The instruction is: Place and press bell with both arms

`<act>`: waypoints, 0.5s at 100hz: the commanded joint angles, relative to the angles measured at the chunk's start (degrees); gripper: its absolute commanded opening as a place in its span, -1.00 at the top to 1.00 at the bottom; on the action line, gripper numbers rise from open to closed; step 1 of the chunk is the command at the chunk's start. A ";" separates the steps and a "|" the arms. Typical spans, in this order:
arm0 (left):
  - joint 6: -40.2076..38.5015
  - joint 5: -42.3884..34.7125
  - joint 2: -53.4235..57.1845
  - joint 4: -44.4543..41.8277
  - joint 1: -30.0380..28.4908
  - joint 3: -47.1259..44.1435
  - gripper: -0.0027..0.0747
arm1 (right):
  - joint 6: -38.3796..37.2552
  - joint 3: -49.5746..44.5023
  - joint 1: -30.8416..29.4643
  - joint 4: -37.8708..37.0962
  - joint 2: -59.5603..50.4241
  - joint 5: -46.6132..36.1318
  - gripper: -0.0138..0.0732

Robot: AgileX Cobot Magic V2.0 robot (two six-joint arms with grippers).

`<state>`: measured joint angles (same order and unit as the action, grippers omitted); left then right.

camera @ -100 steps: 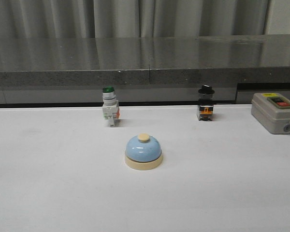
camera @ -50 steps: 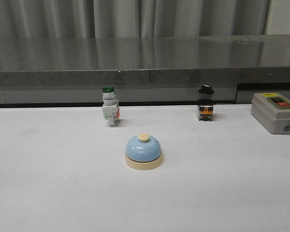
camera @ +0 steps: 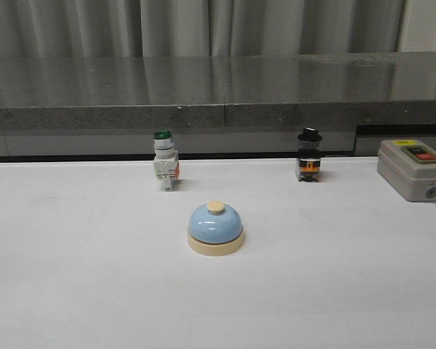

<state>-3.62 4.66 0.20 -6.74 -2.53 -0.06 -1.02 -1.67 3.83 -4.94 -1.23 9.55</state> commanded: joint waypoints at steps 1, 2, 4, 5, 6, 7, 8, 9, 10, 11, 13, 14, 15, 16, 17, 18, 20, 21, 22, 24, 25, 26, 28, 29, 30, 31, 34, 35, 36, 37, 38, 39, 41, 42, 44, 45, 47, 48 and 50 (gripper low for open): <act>-0.46 -5.04 1.72 0.12 -0.15 -2.37 0.98 | 0.32 0.98 0.11 -0.09 -0.47 -4.14 0.82; -0.46 -5.04 1.72 0.12 -0.15 -2.37 0.98 | 0.32 0.98 0.11 -0.09 -0.47 -4.14 0.82; -0.46 -5.04 1.72 0.12 -0.15 -2.37 0.98 | 0.32 0.98 0.11 -0.09 -0.47 -4.14 0.82; -0.46 -5.04 1.72 0.12 -0.15 -2.37 0.98 | 0.32 0.98 0.11 -0.09 -0.47 -4.14 0.82; -0.46 -5.04 1.72 0.12 -0.15 -2.37 0.98 | 0.32 0.98 0.11 -0.09 -0.47 -4.14 0.82; -0.46 -5.04 1.72 0.12 -0.15 -2.37 0.98 | 0.32 0.98 0.11 -0.09 -0.47 -4.14 0.82; -0.46 -5.04 1.72 0.12 -0.15 -2.37 0.98 | 0.32 0.98 0.11 -0.09 -0.47 -4.14 0.82; -0.46 -5.04 1.72 0.12 -0.15 -2.37 0.98 | 0.32 0.98 0.11 -0.09 -0.47 -4.14 0.82; -0.46 -5.04 1.72 0.12 -0.15 -2.37 0.98 | 0.32 0.98 0.11 -0.09 -0.47 -4.14 0.82; -0.46 -5.04 1.72 0.12 -0.15 -2.37 0.98 | 0.32 0.98 0.11 -0.09 -0.47 -4.14 0.82; -0.46 -5.04 1.72 0.12 -0.15 -2.37 0.98 | 0.32 0.98 0.11 -0.09 -0.47 -4.14 0.82; -0.46 -5.04 1.72 0.12 -0.15 -2.37 0.98 | 0.32 0.98 0.11 -0.09 -0.47 -4.14 0.82; -0.46 -5.04 1.72 0.12 -0.15 -2.37 0.98 | 0.32 0.98 0.11 -0.09 -0.47 -4.14 0.82; -0.46 -5.04 1.72 0.12 -0.15 -2.37 0.98 | 0.32 0.98 0.11 -0.09 -0.47 -4.14 0.82; -0.46 -5.04 1.72 0.12 -0.15 -2.37 0.98 | 0.32 0.98 0.11 -0.09 -0.47 -4.14 0.82; -0.46 -5.04 1.72 0.12 -0.15 -2.37 0.98 | 0.32 0.98 0.11 -0.09 -0.47 -4.14 0.82; -0.46 -5.04 1.72 0.12 -0.15 -2.37 0.98 | 0.32 0.98 0.11 -0.09 -0.47 -4.14 0.82; -0.46 -5.04 1.72 0.12 -0.15 -2.37 0.98 | 0.32 0.98 0.11 -0.09 -0.47 -4.14 0.82; -0.46 -5.04 1.72 0.12 -0.15 -2.37 0.98 | 0.32 0.98 0.11 -0.09 -0.47 -4.14 0.82; -0.46 -5.04 1.72 0.12 -0.15 -2.37 0.98 | 0.32 0.98 0.11 -0.09 -0.47 -4.14 0.82; -0.46 -5.04 1.72 0.12 -0.15 -2.37 0.98 | 0.32 0.98 0.11 -0.09 -0.47 -4.14 0.82; -0.46 -5.04 1.72 0.12 -0.15 -2.37 0.98 | 0.32 0.98 0.11 -0.09 -0.47 -4.14 0.82; -0.46 -5.04 1.72 0.12 -0.15 -2.37 0.98 | 0.32 0.98 0.11 -0.09 -0.47 -4.14 0.82; -0.46 -5.04 1.72 0.12 -0.15 -2.37 0.98 | 0.32 0.98 0.11 -0.09 -0.47 -4.14 0.82; -0.46 -5.04 1.72 0.12 -0.15 -2.37 0.98 | 0.32 0.98 0.11 -0.09 -0.47 -4.14 0.82; -0.46 -5.04 1.72 0.12 -0.15 -2.37 0.98 | 0.32 0.98 0.11 -0.09 -0.47 -4.14 0.82; -0.46 -5.04 1.72 0.12 -0.15 -2.37 0.98 | 0.32 0.98 0.11 -0.09 -0.47 -4.14 0.82; -0.46 -5.04 1.72 0.12 -0.15 -2.37 0.98 | 0.32 0.98 0.11 -0.09 -0.47 -4.14 0.82; -0.46 -5.04 1.72 0.12 -0.15 -2.37 0.98 | 0.32 0.98 0.11 -0.09 -0.47 -4.14 0.82; -0.46 -5.04 1.72 0.12 -0.15 -2.37 0.98 | 0.32 0.98 0.11 -0.09 -0.47 -4.20 0.82; -0.46 -5.04 1.72 0.12 -0.15 -2.37 0.98 | 0.32 0.98 0.11 -0.09 -0.47 -4.20 0.82; -0.46 -5.04 1.72 0.12 -0.15 -2.37 0.98 | 0.32 0.98 0.11 -0.09 -0.47 -4.20 0.82; -0.46 -5.04 1.72 0.12 -0.15 -2.37 0.98 | 0.32 0.98 0.11 -0.09 -0.47 -4.28 0.82; -0.46 -5.04 1.72 0.12 -0.15 -2.37 0.98 | 0.32 0.98 0.11 -0.09 -0.47 -4.34 0.82; -0.46 -5.04 1.72 0.12 -0.15 -2.37 0.98 | 0.32 0.98 0.11 -0.09 -0.47 -4.57 0.82; -0.46 -5.04 1.72 0.12 -0.15 -2.37 0.98 | 0.32 0.98 0.11 -0.09 -0.47 -4.68 0.82; -0.46 -5.04 1.72 0.12 -0.15 -2.37 0.98 | 0.32 0.98 0.11 -0.09 -0.47 -5.19 0.82; -0.46 -5.04 1.72 0.12 -0.15 -2.37 0.98 | 0.32 0.98 0.11 -0.09 -0.47 -5.37 0.82; -0.46 -5.04 1.72 0.12 -0.15 -2.37 0.98 | 0.26 0.98 0.11 -0.09 -0.47 -6.25 0.82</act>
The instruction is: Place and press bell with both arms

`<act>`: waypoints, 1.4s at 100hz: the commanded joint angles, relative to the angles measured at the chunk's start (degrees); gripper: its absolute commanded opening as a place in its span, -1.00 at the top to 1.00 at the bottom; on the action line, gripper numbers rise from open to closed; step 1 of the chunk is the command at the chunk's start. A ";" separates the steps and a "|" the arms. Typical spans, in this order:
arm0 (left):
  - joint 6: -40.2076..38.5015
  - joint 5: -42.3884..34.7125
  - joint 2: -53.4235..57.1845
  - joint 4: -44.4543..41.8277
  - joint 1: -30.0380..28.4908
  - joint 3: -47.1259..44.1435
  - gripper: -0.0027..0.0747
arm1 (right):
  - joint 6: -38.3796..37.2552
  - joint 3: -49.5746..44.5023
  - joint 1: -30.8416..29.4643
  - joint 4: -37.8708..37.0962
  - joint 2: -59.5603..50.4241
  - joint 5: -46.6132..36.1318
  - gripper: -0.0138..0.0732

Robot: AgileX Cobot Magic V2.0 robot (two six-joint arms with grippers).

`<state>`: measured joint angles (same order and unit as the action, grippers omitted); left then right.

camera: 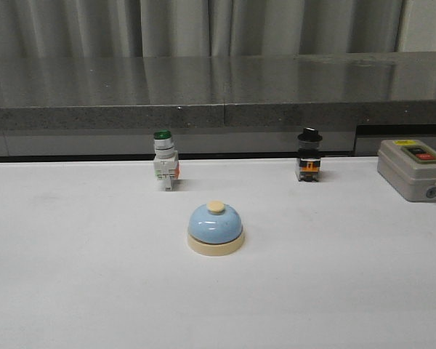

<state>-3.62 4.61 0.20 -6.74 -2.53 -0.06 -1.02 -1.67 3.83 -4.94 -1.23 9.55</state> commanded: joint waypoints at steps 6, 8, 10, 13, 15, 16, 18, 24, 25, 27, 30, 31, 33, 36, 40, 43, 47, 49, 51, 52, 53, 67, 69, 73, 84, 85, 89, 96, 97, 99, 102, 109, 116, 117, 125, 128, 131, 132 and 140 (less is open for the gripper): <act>-0.46 -5.00 1.72 0.12 -0.15 -2.37 0.98 | 0.26 0.98 0.11 -0.05 -0.47 -10.55 0.82; -0.46 -5.00 1.72 0.12 -0.15 -2.37 0.98 | 0.26 0.98 0.11 -0.05 -0.47 -12.14 0.82; -0.46 -5.00 1.72 0.12 -0.15 -2.37 0.98 | 0.26 0.98 0.11 -0.05 -0.47 -13.23 0.82; -0.46 -5.00 1.72 0.12 -0.15 -2.37 0.98 | 0.26 1.04 0.11 -0.05 -0.47 -15.79 0.82; -0.46 -5.00 1.72 0.12 -0.15 -2.37 0.98 | 0.26 1.23 0.11 -0.05 -0.47 -16.96 0.82; -0.46 -5.00 1.72 0.12 -0.15 -2.37 0.98 | 0.26 1.33 0.11 -0.05 -0.47 -17.24 0.82; -0.46 -5.00 1.72 0.12 -0.15 -2.37 0.98 | 0.26 1.67 0.11 -0.05 -0.47 -17.68 0.82; -0.46 -5.00 1.72 0.12 -0.15 -2.37 0.98 | 0.26 3.27 0.11 -0.05 -0.15 -17.22 0.82; -0.46 -5.00 1.72 0.12 -0.15 -2.37 0.98 | 0.21 3.76 0.11 -0.05 -0.06 -16.85 0.82; -0.46 -5.00 1.72 0.12 -0.15 -2.37 0.98 | 0.07 4.61 0.11 0.18 0.22 -16.25 0.82; -0.46 -5.00 1.72 0.12 -0.15 -2.37 0.98 | -0.32 5.82 0.11 0.60 1.06 -15.42 0.82; -0.46 -5.00 1.72 0.12 -0.15 -2.37 0.98 | -0.46 6.16 0.11 0.67 1.27 -15.19 0.82; -0.46 -5.00 1.72 0.12 -0.15 -2.37 0.98 | -0.64 7.26 0.11 0.94 2.02 -14.37 0.82; -0.46 -5.00 1.72 0.12 -0.15 -2.37 0.98 | -0.76 9.33 0.11 1.13 3.19 -12.48 0.82; -0.46 -5.00 1.72 0.12 -0.15 -2.37 0.98 | -0.81 11.69 0.11 1.20 5.38 -10.07 0.82; -0.46 -5.00 1.72 0.12 -0.15 -2.37 0.98 | -0.81 14.40 0.11 1.25 7.11 -6.95 0.82; -0.46 -5.00 1.72 0.12 -0.15 -2.37 0.98 | -0.81 17.45 0.11 1.25 9.99 -3.27 0.82; -0.46 -5.00 1.72 0.12 -0.15 -2.37 0.98 | -0.81 19.35 0.11 1.25 11.59 -0.80 0.82; -0.46 -5.00 1.72 0.12 -0.15 -2.37 0.98 | -0.81 21.35 0.11 1.31 13.26 1.67 0.82; -0.46 -5.00 1.72 0.12 -0.15 -2.37 0.98 | -0.81 22.04 0.11 1.41 13.82 2.49 0.82; -0.46 -5.00 1.72 0.12 -0.15 -2.37 0.98 | -0.81 23.43 0.11 1.47 14.39 4.23 0.82; -0.46 -5.00 1.72 0.12 -0.15 -2.37 0.98 | -0.81 37.42 0.11 3.75 26.80 20.12 0.82; -0.46 -5.00 1.72 0.12 -0.15 -2.37 0.98 | -0.81 39.34 0.11 3.81 28.69 22.07 0.82; -0.46 -5.00 1.72 0.12 -0.15 -2.37 0.98 | -0.81 42.36 0.11 3.81 32.37 24.92 0.82; -0.46 -5.00 1.72 0.12 -0.15 -2.37 0.98 | -0.81 49.68 0.11 3.88 40.82 30.65 0.82; -0.46 -5.00 1.72 0.12 -0.15 -2.37 0.98 | -0.81 50.30 0.11 3.95 41.28 30.82 0.82; -0.46 -5.00 1.72 0.12 -0.15 -2.37 0.98 | -0.81 51.61 0.11 4.27 43.84 31.24 0.82; -0.46 -5.00 1.72 0.12 -0.15 -2.37 0.98 | -0.81 53.32 0.11 5.29 47.35 31.41 0.82; -0.46 -5.00 1.72 0.12 -0.15 -2.37 0.98 | -0.81 53.51 0.11 5.44 47.66 31.41 0.82; -0.46 -5.00 1.72 0.12 -0.15 -2.37 0.98 | -0.81 53.71 0.11 5.89 48.50 31.22 0.82; -0.46 -5.00 1.72 0.12 -0.15 -2.37 0.98 | -0.81 53.82 0.11 6.69 49.53 30.85 0.82; -0.46 -5.00 1.72 0.12 -0.15 -2.37 0.98 | -0.81 53.82 0.11 8.34 52.48 30.05 0.82; -0.46 -5.00 1.72 0.12 -0.15 -2.37 0.98 | -0.76 53.96 0.23 9.98 55.23 29.79 0.82; -0.46 -5.00 1.72 0.12 -0.15 -2.37 0.98 | -0.76 53.96 0.32 10.22 55.77 29.79 0.82; -0.46 -5.00 1.72 0.12 -0.15 -2.37 0.98 | 1.02 54.04 1.47 11.56 58.87 29.70 0.82; -0.46 -5.00 1.72 0.12 -0.15 -2.37 0.98 | 1.62 54.04 2.15 12.07 59.59 29.51 0.82; -0.46 -5.00 1.72 0.12 -0.15 -2.37 0.98 | 2.26 54.04 3.00 12.67 60.81 29.17 0.82; -0.46 -5.00 1.72 0.12 -0.15 -2.37 0.98 | 2.54 54.04 3.48 12.81 61.07 28.92 0.82; -0.46 -5.00 1.72 0.12 -0.15 -2.37 0.98 | 3.38 54.10 6.43 13.82 64.23 26.95 0.82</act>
<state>-3.62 4.61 0.20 -6.74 -2.53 -0.06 0.34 50.33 7.60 6.85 60.74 41.64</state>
